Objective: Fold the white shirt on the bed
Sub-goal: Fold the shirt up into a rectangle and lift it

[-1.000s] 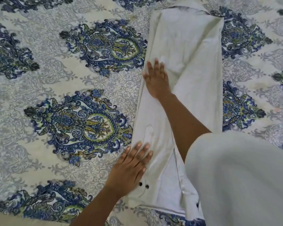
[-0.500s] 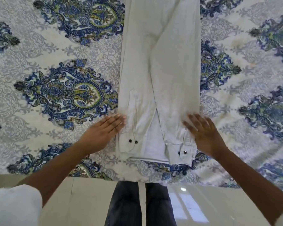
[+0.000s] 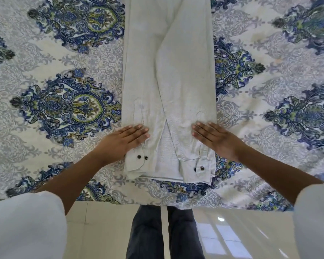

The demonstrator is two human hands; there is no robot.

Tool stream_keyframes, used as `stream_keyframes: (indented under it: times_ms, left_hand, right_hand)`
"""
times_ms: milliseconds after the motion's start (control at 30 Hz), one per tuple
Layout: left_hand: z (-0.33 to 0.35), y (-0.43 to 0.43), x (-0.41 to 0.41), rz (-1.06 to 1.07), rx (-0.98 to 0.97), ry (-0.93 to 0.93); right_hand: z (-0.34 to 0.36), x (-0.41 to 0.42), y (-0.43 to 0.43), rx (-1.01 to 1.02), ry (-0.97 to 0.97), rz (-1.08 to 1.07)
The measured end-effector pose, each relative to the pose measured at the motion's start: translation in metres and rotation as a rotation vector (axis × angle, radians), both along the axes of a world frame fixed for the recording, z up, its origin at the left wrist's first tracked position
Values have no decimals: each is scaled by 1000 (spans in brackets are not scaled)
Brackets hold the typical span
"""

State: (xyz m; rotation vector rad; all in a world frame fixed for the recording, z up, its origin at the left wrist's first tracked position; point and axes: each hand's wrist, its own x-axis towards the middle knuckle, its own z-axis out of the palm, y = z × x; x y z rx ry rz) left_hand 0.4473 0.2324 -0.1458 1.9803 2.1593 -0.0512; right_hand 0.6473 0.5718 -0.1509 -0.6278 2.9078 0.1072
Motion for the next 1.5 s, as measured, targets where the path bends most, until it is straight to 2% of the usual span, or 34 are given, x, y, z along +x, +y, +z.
stream_keyframes:
  times_ms: [133,267,400,467,533,567,600,633,667,700,733,767,800,833,900,1000,1067,1133,1200,1267,1300,1433,1500]
  left_hand:
    - [4,4,-9,-42,-39,-15]
    - [8,9,-8,7,-122,-67]
    - [3,6,-10,17,-94,-67]
    - [2,6,-12,5,-58,-113]
    - [7,9,-12,11,-64,-208]
    - [13,11,-14,71,-71,-263]
    - [24,20,-18,172,-50,-316]
    - [39,34,-26,366,-35,-435]
    - [52,52,-39,603,-71,-638]
    - [60,70,-56,839,-118,-915]
    - [63,86,-77,1033,-131,-1161]
    - [64,100,-96,1151,-139,-1336]
    - [66,114,-114,1233,-122,-1430]
    - [67,123,-125,1305,-125,-1443]
    - [68,135,-132,1450,-163,-1418]
    - [60,138,-133,1534,-132,-1480]
    - [57,133,-134,1525,-128,-1543]
    - [56,131,-140,1506,-48,-1597]
    - [57,137,-149,1501,127,-1599]
    - [59,148,-161,1448,224,-1576]
    - [60,153,-166,1422,218,-1564]
    - [55,153,-175,1449,208,-1601]
    - [48,147,-178,1465,222,-1624]
  right_hand:
    - [8,3,8,-18,-45,45]
    - [8,1,5,-37,-85,22]
    - [5,5,3,-34,-135,-23]
    - [8,3,5,-66,-140,-36]
    - [13,-1,4,-124,-249,-59]
    - [21,-6,2,-169,-304,-88]
    - [28,-10,-1,-245,-278,-148]
    - [40,-23,-1,-353,-291,-282]
    - [60,-43,-3,-434,-380,-461]
    - [65,-65,4,-513,-497,-679]
    - [68,-86,13,-680,-631,-916]
    - [68,-106,23,-869,-678,-1104]
    - [67,-125,33,-1064,-649,-1254]
    - [61,-139,41,-1280,-594,-1399]
    - [49,-155,53,-1465,-510,-1655]
    - [55,-161,50,-1612,-619,-1629]
    - [53,-163,51,-1631,-614,-1671]
    - [47,-166,55,-1618,-496,-1700]
    - [44,-174,60,-1531,-327,-1741]
    - [45,-184,64,-1530,-178,-1684]
    - [48,-190,66,-1560,-165,-1629]
    - [48,-196,81,-1774,-394,-1526]
    - [46,-196,87,-1789,-482,-1511]
